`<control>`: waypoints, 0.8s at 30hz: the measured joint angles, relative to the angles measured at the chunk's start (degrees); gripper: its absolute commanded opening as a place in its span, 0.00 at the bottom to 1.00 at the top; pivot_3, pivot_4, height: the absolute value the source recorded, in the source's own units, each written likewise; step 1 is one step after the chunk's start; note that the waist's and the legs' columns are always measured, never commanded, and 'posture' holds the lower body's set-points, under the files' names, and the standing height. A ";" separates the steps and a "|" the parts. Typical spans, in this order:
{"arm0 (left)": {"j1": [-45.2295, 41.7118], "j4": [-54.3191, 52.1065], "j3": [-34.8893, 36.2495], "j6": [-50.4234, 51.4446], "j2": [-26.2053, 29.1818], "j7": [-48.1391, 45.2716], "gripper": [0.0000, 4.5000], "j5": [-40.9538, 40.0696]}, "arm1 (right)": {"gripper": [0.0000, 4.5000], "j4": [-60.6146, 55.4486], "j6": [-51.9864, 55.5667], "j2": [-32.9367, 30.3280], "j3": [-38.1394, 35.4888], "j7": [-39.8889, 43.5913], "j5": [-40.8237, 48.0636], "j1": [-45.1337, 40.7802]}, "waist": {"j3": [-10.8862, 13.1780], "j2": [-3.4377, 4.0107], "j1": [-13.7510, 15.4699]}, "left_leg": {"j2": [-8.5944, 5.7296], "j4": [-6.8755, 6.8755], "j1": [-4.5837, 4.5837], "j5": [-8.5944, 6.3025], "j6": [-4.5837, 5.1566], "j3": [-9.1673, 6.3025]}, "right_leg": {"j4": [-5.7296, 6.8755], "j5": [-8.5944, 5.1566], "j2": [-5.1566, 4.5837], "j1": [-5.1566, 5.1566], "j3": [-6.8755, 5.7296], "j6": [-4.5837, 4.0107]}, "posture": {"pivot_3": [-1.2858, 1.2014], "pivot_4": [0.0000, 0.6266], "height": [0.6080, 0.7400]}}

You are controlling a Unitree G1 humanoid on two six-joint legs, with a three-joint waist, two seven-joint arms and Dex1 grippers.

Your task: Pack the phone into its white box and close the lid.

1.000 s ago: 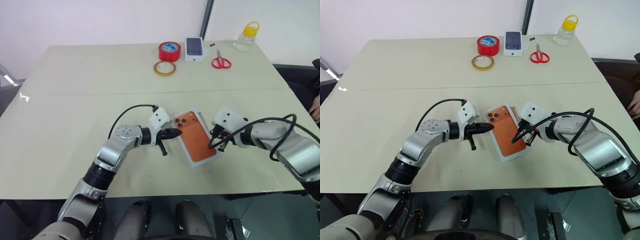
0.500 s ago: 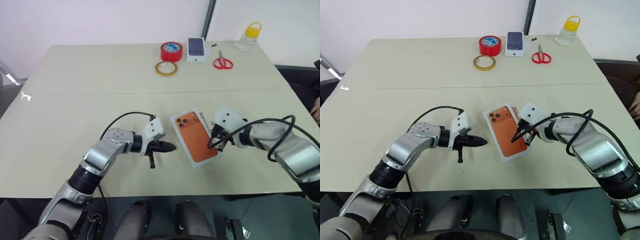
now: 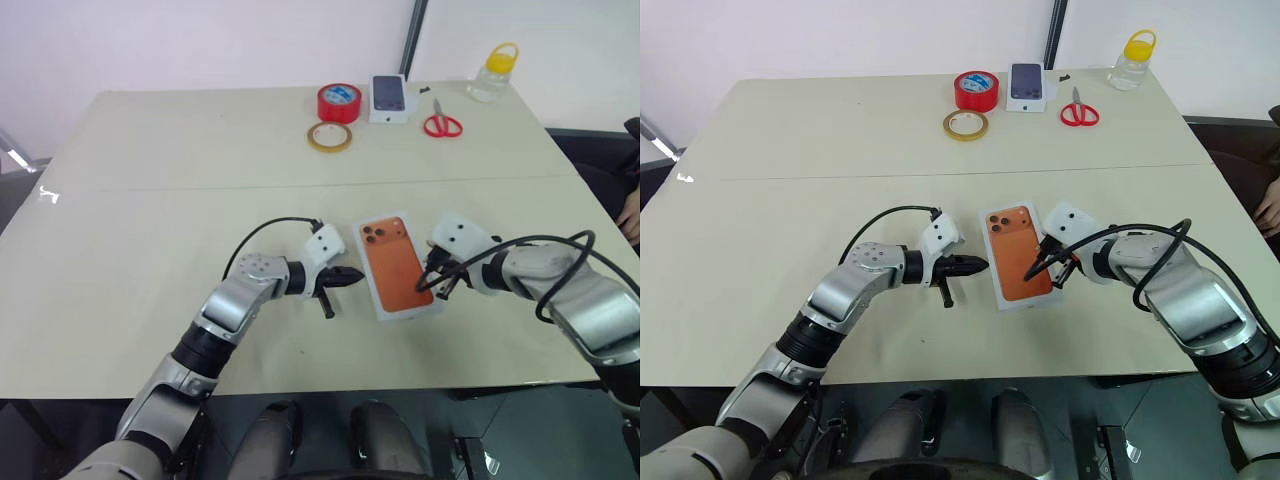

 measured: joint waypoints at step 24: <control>0.14 -0.01 3.31 0.68 -3.59 2.97 0.00 -1.56 | 0.01 2.14 -0.03 0.73 -0.08 0.75 -2.11 0.99 | 0.00 0.00 0.07 | 0.00 0.01 0.00 0.01 -0.02 0.00 | 0.00 0.01 0.00 0.01 0.00 0.01 | 0.52 0.24 1.00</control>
